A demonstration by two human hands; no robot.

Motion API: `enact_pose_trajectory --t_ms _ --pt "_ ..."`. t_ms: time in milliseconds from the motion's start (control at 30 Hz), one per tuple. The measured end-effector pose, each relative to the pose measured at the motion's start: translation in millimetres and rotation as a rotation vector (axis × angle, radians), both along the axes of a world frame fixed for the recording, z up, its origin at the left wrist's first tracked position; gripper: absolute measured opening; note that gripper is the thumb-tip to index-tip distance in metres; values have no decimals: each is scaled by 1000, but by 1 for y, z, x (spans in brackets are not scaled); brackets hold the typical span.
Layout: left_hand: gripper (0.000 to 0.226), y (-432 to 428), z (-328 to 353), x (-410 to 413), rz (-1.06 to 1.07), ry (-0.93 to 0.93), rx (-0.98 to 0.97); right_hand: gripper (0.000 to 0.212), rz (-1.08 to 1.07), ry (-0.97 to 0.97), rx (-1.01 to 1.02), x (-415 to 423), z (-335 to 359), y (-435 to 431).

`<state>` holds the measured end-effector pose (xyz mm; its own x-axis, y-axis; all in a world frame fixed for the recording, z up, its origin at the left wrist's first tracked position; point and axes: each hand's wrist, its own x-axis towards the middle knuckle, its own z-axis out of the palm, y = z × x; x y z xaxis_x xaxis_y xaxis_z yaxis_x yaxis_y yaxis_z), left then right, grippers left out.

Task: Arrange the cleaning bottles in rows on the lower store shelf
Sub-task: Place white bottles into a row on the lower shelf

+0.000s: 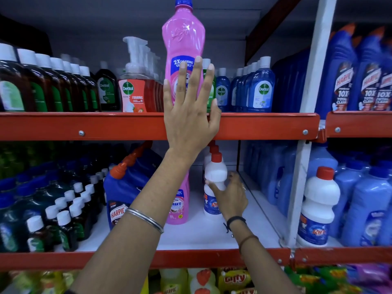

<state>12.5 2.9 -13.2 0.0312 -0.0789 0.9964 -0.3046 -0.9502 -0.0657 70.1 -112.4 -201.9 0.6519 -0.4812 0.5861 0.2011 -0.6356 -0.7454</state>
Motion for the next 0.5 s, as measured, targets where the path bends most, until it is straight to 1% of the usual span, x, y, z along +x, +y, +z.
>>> enact_pose_trajectory --t_ms 67,167,233,300,367,400,433,500 --pt "61 0 0 -1 0 7 -2 61 8 -162 26 -16 -3 -15" --pt "61 -1 0 -1 13 14 0 48 -17 -483 15 -45 -6 -48" --pt "61 -1 0 -1 19 14 3 42 -118 -627 -25 -60 -7 -75" --pt "61 1 0 0 24 12 2 40 -232 -722 -18 -70 -11 -102" --pt "60 1 0 1 17 12 4 39 -309 -747 49 -80 -16 -127" --pt "60 1 -1 1 14 11 6 42 -335 -729 76 -84 -18 -138" --pt "60 0 -1 2 11 7 6 47 -345 -686 94 -88 -20 -147" --pt "59 -1 -1 2 3 2 5 63 -346 -534 122 -90 -21 -161"
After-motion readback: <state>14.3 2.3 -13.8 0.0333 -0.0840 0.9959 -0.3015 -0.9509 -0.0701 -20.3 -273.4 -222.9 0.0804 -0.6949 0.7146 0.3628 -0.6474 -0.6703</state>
